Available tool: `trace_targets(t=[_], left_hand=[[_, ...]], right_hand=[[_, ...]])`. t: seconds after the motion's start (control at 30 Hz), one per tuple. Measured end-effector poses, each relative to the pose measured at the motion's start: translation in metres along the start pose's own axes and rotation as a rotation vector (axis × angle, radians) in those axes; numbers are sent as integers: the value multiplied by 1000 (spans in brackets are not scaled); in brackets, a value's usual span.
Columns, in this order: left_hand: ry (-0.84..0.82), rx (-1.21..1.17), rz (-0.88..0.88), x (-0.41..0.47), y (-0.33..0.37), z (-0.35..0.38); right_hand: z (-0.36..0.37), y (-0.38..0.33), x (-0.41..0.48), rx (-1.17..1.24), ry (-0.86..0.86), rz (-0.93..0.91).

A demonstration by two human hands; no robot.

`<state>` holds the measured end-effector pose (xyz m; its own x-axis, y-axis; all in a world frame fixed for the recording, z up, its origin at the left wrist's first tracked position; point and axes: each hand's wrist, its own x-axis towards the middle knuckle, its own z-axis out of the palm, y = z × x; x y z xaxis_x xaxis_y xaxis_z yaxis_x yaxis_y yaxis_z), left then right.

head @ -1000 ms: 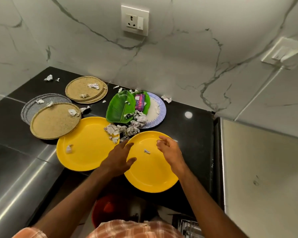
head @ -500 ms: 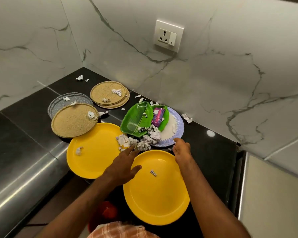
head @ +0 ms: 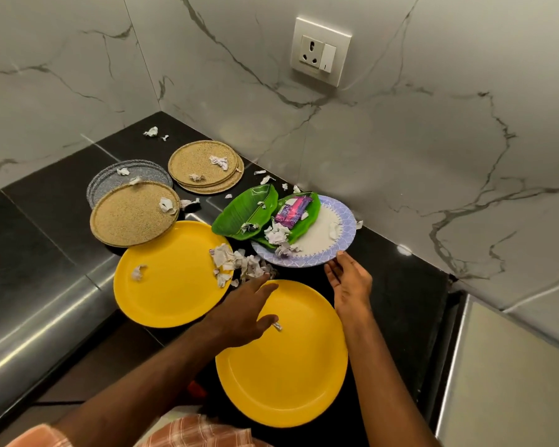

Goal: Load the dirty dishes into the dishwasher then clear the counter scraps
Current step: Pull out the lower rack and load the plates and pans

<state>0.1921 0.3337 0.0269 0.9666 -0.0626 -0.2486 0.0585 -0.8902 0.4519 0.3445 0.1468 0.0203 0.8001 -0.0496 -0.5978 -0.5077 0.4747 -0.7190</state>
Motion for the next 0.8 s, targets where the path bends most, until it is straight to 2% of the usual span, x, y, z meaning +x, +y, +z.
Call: trace_targets(t=[0.3, 0.47, 0.5, 0.57, 0.67, 0.8], left_hand=[[-22, -31, 39, 6, 13, 4], [188, -205, 173, 16, 31, 0], [176, -218, 184, 22, 38, -4], [52, -190, 200, 37, 51, -12], [-129, -42, 209, 64, 61, -15], [-205, 102, 125, 94, 52, -12]], right_hand=[[-30, -16, -22, 146, 77, -38], [-42, -13, -39, 125, 60, -35], [-43, -11, -44, 126, 55, -27], [-43, -6, -51, 141, 47, -8], [-42, -1, -65, 161, 19, 18], [-50, 2, -77, 172, -10, 30]])
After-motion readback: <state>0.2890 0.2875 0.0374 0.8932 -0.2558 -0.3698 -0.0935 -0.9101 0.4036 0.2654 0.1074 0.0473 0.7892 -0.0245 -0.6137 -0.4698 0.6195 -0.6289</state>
